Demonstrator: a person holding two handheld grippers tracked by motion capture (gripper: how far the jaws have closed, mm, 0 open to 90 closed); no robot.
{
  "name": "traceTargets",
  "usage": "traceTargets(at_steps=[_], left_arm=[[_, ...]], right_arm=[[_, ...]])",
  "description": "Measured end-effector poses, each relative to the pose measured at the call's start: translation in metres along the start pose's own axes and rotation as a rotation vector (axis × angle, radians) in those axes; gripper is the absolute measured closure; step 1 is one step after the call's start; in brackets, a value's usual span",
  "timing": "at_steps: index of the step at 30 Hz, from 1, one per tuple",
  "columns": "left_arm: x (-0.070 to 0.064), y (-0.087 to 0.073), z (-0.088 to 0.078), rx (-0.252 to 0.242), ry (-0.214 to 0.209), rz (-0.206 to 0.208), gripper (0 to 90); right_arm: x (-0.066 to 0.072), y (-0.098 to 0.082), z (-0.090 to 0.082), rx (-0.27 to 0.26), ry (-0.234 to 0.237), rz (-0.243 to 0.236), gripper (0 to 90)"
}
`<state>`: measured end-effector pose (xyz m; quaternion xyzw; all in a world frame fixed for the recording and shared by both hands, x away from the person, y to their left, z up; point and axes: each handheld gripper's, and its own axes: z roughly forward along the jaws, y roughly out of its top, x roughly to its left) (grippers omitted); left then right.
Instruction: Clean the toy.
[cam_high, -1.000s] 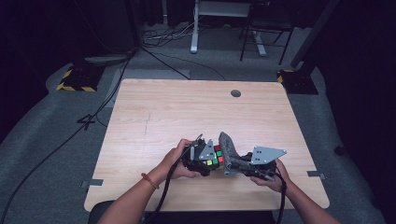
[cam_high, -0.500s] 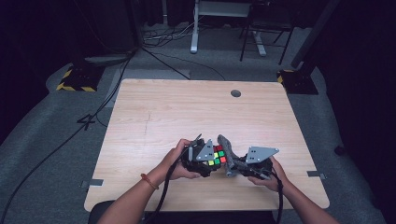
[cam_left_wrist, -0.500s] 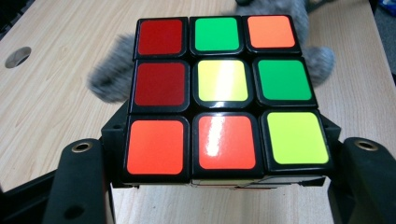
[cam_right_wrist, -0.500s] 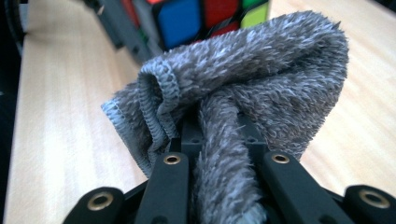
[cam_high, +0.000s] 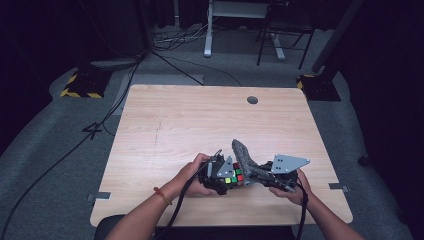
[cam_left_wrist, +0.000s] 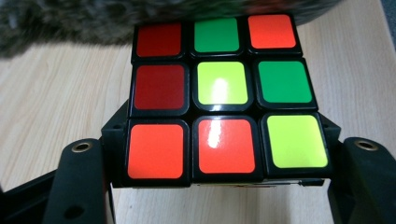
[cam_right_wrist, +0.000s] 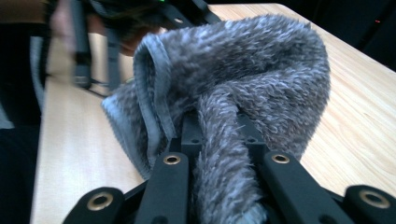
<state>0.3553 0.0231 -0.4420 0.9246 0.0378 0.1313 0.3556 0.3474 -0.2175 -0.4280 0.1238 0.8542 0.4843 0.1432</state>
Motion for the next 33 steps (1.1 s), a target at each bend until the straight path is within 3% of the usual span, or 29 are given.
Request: traceTargets(at_steps=[4,11,20,23,27,31,33], left_arm=[[0.003,0.002,-0.007,-0.033,-0.007,-0.019,33.5],[0.007,-0.002,-0.003,-0.036,-0.026,-0.065,33.0],[0.003,0.002,0.011,0.039,0.002,-0.021,32.8],[0.003,0.002,0.012,0.035,0.005,-0.017,33.0],[0.006,0.001,0.003,-0.008,0.016,-0.035,33.3],[0.007,0.0,-0.005,-0.015,0.036,-0.034,33.2],[0.01,-0.001,-0.009,-0.018,0.045,-0.043,33.3]], right_arm=[[-0.004,-0.011,0.007,0.067,-0.005,0.021,78.4],[0.004,-0.002,0.002,-0.021,0.015,0.005,78.4],[0.014,0.012,0.007,-0.051,0.031,-0.034,78.3],[0.014,0.012,0.009,-0.042,0.025,-0.037,78.4],[0.007,0.008,0.005,-0.032,-0.015,-0.01,78.4],[0.0,-0.003,0.005,0.007,-0.015,0.031,78.4],[0.002,-0.007,0.008,0.049,-0.021,0.021,78.4]])
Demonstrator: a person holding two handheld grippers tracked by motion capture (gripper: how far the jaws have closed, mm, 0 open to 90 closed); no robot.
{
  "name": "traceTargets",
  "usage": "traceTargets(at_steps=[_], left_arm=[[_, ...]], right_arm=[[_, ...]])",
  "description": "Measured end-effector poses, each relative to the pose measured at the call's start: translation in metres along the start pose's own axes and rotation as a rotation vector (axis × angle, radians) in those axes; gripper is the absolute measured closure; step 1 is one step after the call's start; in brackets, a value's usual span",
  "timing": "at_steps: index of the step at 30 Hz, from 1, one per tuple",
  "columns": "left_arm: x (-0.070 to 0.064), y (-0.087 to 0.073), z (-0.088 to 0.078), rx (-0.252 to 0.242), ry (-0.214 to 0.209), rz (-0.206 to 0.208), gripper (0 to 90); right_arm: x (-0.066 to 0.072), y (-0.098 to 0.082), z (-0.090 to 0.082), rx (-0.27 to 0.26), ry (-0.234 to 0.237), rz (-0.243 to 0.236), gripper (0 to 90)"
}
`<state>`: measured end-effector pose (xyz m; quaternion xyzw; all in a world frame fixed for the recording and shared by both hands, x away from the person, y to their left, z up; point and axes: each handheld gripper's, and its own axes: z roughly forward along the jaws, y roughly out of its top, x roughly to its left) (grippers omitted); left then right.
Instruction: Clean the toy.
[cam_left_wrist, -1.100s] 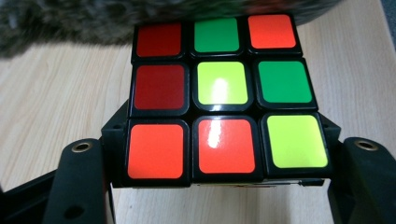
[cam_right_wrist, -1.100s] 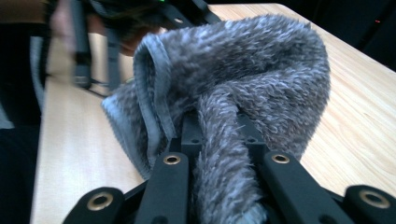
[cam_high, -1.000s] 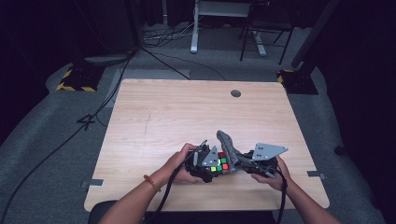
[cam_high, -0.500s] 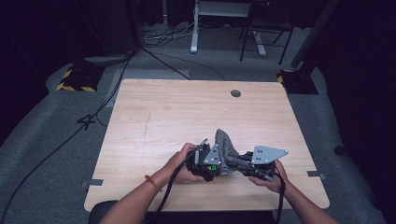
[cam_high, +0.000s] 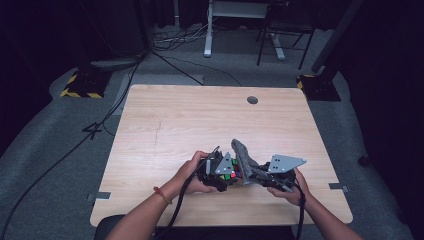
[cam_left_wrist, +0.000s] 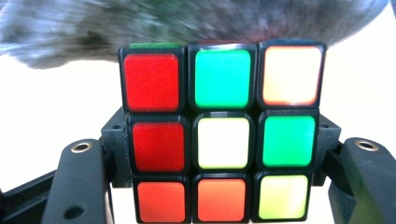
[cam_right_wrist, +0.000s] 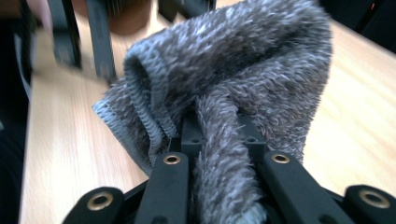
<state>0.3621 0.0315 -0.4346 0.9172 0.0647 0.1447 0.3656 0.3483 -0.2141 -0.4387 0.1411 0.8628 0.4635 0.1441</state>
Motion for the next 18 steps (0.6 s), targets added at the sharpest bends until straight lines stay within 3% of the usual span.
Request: traceTargets(at_steps=[7,12,18], left_arm=[[0.006,-0.001,-0.013,-0.073,-0.008,-0.018,33.4],[0.005,-0.001,-0.012,-0.096,-0.022,-0.026,33.3],[0.007,-0.003,-0.011,-0.087,-0.049,-0.043,33.0]], right_arm=[[-0.004,-0.008,0.005,0.048,0.015,0.021,78.4],[-0.008,-0.01,0.001,-0.068,0.102,0.071,78.2],[-0.006,-0.005,-0.004,-0.128,0.115,0.04,78.3]])
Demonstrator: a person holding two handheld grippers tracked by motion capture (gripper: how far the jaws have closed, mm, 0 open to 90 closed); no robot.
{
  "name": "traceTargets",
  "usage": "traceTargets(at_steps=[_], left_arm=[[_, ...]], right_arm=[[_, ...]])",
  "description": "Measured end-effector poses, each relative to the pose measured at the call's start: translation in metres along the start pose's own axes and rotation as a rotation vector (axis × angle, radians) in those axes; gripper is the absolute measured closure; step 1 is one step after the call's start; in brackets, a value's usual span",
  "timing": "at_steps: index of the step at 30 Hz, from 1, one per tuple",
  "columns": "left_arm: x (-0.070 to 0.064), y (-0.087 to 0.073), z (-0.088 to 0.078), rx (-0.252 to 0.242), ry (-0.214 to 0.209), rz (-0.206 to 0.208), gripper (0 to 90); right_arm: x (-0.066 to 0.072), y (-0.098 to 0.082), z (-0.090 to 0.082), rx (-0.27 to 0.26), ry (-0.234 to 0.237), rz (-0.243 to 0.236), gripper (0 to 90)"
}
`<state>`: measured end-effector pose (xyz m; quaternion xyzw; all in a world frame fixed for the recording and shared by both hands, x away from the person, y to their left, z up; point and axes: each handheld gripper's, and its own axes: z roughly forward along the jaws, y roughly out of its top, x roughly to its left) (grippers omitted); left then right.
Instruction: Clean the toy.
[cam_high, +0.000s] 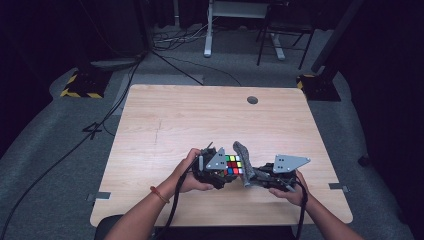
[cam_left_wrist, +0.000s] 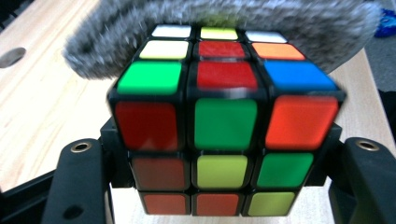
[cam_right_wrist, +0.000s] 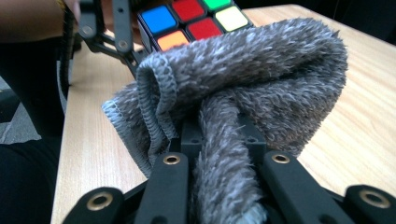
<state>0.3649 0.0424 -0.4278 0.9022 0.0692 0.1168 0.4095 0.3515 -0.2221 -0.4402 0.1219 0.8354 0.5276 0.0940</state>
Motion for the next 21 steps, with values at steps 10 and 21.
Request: traceTargets(at_steps=[10,21], left_arm=[[-0.006,0.0,0.005,0.032,-0.017,0.043,33.0],[-0.001,0.005,-0.007,-0.069,-0.032,0.006,33.4]], right_arm=[[0.006,0.009,-0.001,-0.005,0.003,-0.07,78.2],[0.004,0.001,0.013,0.12,-0.051,-0.075,78.3]])
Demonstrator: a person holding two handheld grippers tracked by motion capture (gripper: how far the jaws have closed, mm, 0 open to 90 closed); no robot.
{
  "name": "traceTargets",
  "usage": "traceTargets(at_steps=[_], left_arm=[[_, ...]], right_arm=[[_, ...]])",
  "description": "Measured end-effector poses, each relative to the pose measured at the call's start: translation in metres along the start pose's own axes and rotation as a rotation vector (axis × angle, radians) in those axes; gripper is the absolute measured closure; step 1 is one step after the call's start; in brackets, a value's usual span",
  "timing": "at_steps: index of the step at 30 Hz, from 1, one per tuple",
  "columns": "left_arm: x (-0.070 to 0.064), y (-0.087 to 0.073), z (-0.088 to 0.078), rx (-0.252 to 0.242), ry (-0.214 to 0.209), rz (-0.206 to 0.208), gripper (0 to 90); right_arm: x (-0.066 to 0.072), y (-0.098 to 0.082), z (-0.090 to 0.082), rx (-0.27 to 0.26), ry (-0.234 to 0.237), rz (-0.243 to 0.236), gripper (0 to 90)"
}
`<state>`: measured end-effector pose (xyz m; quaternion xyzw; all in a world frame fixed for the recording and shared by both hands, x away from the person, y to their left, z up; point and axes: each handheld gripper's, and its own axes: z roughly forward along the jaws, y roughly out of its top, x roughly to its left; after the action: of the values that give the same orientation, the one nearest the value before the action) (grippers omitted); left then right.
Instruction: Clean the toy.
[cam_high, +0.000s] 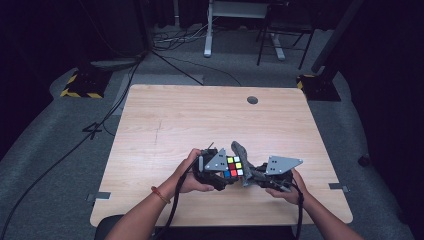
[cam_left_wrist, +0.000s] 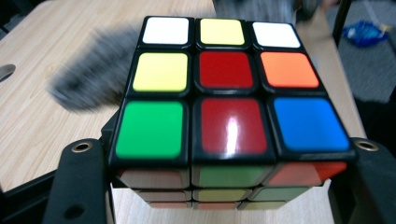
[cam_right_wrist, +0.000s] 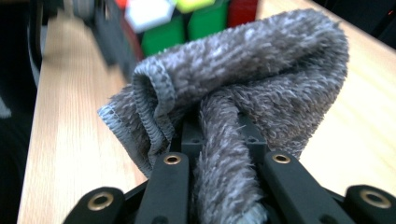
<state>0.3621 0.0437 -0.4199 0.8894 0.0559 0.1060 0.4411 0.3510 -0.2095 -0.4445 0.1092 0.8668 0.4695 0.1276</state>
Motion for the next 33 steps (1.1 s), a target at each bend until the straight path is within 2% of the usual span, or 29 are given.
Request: traceTargets(at_steps=[2,6,9,11,17,19,21,23,24,28,33], left_arm=[[0.0,-0.002,0.001,0.022,0.015,0.009,33.4],[0.0,-0.005,0.007,0.056,0.02,0.014,33.4],[0.0,-0.005,0.011,0.057,-0.002,-0.002,33.3],[-0.002,-0.005,0.015,0.073,0.003,0.012,33.3],[-0.007,-0.004,0.026,0.128,0.003,0.037,33.2],[-0.008,-0.005,0.026,0.113,0.015,0.04,33.3],[-0.008,-0.004,0.023,0.094,0.005,0.037,33.4],[-0.008,-0.002,0.02,0.074,-0.004,0.038,33.4],[-0.009,0.0,0.018,0.073,0.004,0.047,33.4],[-0.006,0.0,0.015,0.057,0.009,0.037,33.4],[-0.003,0.0,0.011,0.038,0.008,0.019,33.5]], right_arm=[[0.001,0.0,-0.001,-0.004,-0.002,-0.006,78.3],[0.001,0.006,-0.012,-0.074,0.002,-0.006,78.2],[0.003,0.011,-0.018,-0.11,-0.001,-0.021,78.3],[0.002,0.011,-0.019,-0.131,0.001,-0.015,78.3],[0.003,0.014,-0.021,-0.153,0.001,-0.024,78.3],[0.003,0.015,-0.019,-0.13,-0.025,-0.024,78.3],[0.001,0.015,-0.018,-0.111,-0.046,-0.016,78.3],[-0.001,0.014,-0.016,-0.064,-0.071,-0.006,78.3],[-0.002,0.011,-0.014,-0.049,-0.072,0.005,78.3],[-0.004,0.003,-0.009,-0.017,-0.049,0.014,78.3],[-0.002,-0.002,-0.006,0.041,-0.012,0.004,78.2]])
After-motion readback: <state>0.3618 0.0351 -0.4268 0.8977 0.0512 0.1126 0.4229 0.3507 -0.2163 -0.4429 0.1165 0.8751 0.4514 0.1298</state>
